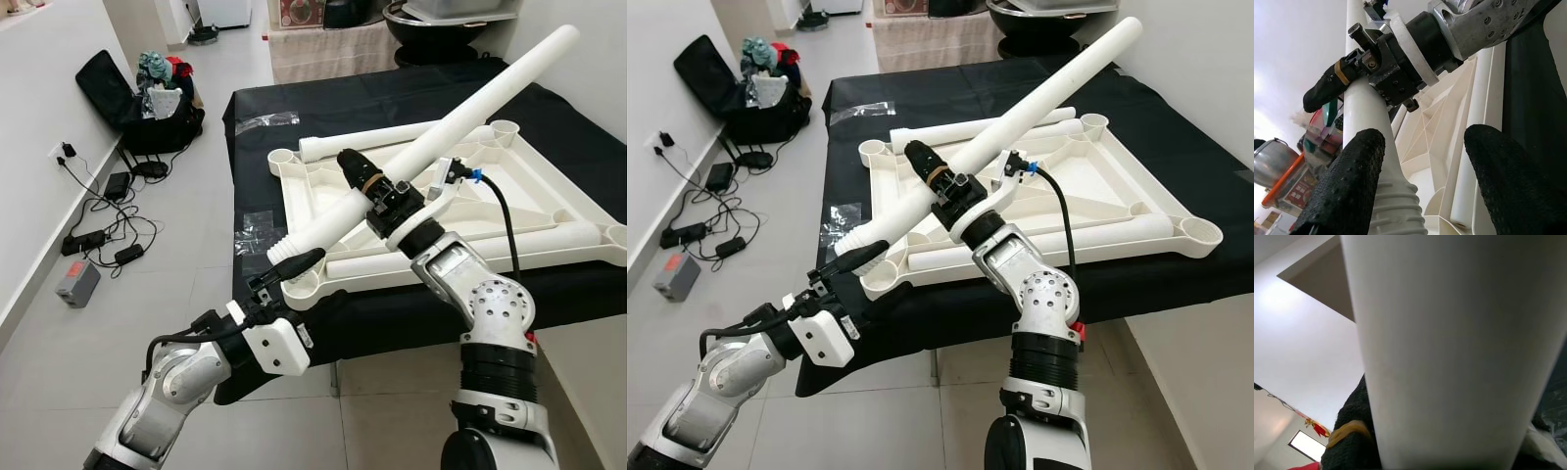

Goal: Building children table

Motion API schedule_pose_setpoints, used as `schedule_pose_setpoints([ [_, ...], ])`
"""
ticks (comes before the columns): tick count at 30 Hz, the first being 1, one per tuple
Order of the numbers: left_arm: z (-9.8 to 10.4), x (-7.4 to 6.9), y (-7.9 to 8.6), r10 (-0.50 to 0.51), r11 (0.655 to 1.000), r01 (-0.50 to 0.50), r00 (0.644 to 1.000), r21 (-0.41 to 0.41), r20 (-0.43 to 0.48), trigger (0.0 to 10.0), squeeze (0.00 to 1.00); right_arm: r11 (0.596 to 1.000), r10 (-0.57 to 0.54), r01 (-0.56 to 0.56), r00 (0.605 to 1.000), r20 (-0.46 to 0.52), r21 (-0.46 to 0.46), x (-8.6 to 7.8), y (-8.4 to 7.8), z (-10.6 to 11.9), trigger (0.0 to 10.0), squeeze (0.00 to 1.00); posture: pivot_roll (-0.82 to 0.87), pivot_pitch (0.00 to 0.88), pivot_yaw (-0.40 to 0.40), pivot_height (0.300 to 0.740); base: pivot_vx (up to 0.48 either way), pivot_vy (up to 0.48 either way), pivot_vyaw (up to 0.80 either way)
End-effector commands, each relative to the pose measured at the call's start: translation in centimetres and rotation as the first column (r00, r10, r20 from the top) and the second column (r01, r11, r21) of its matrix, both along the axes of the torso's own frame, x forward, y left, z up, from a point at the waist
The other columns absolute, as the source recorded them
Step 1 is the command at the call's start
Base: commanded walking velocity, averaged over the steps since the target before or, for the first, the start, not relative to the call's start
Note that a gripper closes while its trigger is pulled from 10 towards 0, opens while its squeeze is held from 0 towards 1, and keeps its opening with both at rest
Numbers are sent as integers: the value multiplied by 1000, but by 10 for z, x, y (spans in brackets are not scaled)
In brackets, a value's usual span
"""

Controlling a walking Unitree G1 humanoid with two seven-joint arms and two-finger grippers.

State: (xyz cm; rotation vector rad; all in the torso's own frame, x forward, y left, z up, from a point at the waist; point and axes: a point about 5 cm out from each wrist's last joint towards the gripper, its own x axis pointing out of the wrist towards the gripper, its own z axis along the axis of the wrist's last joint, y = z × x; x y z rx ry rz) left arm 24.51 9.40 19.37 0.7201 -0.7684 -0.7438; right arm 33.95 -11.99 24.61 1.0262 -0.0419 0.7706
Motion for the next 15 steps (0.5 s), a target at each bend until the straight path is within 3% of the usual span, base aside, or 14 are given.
schedule_pose_setpoints([
  [1, -5, 5, 9, 45, 999, -45, 997, 9, -55, 10000, 0, 1000, 10, -9, 1000, 15, -13, 0, 5, 4, 0, 0, 58, 110, 9, 740, 0, 0, 0],
  [2, -5, 5, 9, 45, 999, -45, 997, 9, -55, 10000, 0, 1000, 10, -9, 1000, 15, -13, 0, 5, 4, 0, 0, 58, 110, 9, 740, 0, 0, 0],
  [6, -1, 28, 25, 171, 977, -193, 961, -85, -219, 10000, 0, 999, -4, 6, 999, 45, -38, 0, 5, 8, 0, 0, 59, 109, 7, 740, 0, 0, 0],
  [14, 16, 37, 24, 192, 959, -232, 954, -161, -228, 10000, 0, 979, -154, 165, 984, 93, -117, 10, -4, 16, 0, 0, 60, 102, 4, 740, 0, 0, 0],
  [15, 21, 38, 22, 196, 948, -246, 952, -203, -237, 10000, 0, 952, -257, 271, 960, 110, -144, 16, -12, 20, 0, 0, 60, 100, 6, 740, 0, 0, 0],
])
